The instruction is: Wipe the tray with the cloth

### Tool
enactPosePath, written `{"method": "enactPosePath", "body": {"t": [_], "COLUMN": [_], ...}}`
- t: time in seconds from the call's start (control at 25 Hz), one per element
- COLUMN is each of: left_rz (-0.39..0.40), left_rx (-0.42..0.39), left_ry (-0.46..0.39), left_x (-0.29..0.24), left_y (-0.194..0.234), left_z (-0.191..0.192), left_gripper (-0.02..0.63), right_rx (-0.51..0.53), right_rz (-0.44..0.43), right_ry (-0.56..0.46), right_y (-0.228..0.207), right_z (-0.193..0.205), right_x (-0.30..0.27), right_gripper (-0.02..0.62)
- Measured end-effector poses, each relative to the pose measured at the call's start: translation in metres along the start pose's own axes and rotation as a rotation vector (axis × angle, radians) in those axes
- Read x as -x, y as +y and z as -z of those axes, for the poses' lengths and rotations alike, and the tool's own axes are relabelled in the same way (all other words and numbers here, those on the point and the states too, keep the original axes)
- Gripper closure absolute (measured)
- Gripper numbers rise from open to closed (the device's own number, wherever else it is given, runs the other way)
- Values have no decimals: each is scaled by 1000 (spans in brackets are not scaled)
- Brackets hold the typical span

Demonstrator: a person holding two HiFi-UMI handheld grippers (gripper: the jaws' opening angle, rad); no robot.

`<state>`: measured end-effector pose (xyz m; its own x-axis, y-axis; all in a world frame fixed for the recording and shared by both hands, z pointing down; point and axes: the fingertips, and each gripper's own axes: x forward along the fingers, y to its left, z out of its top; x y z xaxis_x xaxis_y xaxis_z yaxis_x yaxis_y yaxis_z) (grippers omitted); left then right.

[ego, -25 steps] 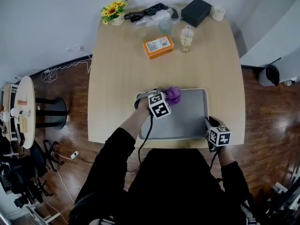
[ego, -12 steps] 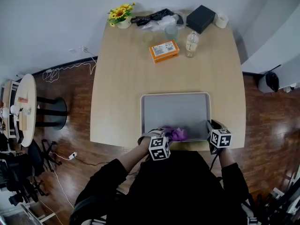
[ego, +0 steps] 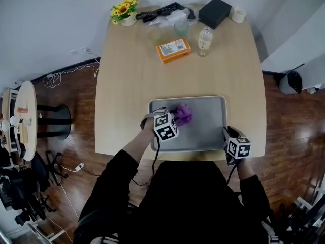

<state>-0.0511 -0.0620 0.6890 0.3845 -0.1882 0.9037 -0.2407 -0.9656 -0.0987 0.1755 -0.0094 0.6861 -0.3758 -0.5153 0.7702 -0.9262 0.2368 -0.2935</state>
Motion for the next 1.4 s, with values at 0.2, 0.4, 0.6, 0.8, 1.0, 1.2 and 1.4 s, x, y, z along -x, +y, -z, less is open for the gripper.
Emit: {"method": "enactPosePath", "body": {"t": [0.2, 0.4, 0.6, 0.8, 1.0, 1.2, 1.4], "left_rz": [-96, -88, 93, 114, 163, 19, -52], "left_rx": [-43, 19, -56, -70, -75, -98, -102], "left_ry": [66, 54, 51, 6, -7, 57, 120], "left_x": [-4, 4, 26, 40, 35, 25, 23], "left_y": [54, 12, -95, -147, -129, -24, 63], "left_z": [4, 6, 25, 41, 48, 58, 58], "left_gripper": [523, 523, 523, 532, 524, 523, 526], "right_rx": [2, 5, 7, 9, 2, -16, -23], "right_rz": [-13, -12, -5, 0, 2, -7, -1], "right_ry": [-9, -7, -8, -2, 3, -13, -24], "right_y": [-1, -4, -6, -7, -3, -3, -4], "right_z": [1, 3, 3, 2, 2, -2, 0], "right_x": [-2, -1, 0, 1, 0, 0, -1], "right_gripper": [511, 511, 511, 511, 511, 511, 511]}}
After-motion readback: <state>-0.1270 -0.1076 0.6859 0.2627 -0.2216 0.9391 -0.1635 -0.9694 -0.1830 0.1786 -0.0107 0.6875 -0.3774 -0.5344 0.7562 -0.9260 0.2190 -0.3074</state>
